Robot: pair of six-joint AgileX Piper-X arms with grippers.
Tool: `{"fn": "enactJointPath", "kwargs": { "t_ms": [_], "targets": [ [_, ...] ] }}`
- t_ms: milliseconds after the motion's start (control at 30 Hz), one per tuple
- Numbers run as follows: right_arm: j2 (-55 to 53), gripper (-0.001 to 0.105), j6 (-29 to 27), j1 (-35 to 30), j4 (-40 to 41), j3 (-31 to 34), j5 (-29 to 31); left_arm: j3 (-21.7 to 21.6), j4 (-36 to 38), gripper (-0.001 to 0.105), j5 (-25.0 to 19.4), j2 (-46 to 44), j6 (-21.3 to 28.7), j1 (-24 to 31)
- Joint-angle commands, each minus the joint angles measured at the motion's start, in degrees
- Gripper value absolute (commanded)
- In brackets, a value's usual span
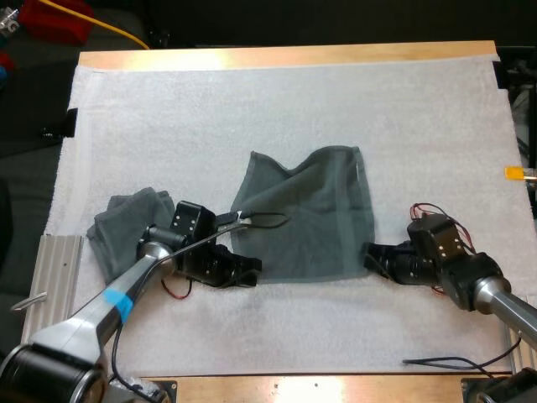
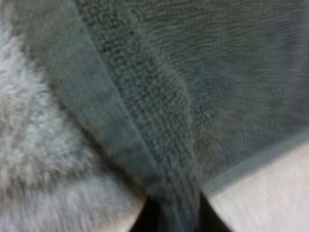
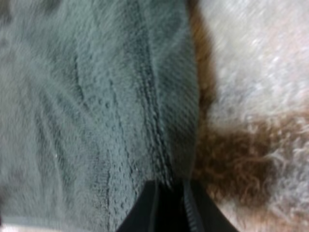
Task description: Pick towel from pile, fold and stack
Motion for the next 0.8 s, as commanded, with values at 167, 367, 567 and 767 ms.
{"fn": "enactJointPath", "kwargs": {
  "t_ms": [167, 367, 567, 767],
  "targets": [
    [-6.3, 0.001, -11.7, 2.8, 13.0, -1.9, 6.7, -4.7, 7.5, 0.0, -0.6, -8.0, 4.9, -0.2],
    [-14.6, 0.001, -14.5, 8.7, 19.6, -2.4, 14.0, -6.2, 14.8, 0.0, -0.6, -13.2, 7.1, -0.7],
    [-18.6, 0.001, -14.2, 12.1, 24.6, -2.4, 15.2, -6.2, 20.0, 0.0, -4.3, -16.5, 8.1, -6.3],
    [-21.1, 0.001, -12.7, 14.4, 30.0, -3.8, 16.0, -6.2, 25.2, 0.0, -12.2, -19.5, 7.3, -12.3]
  ]
}}
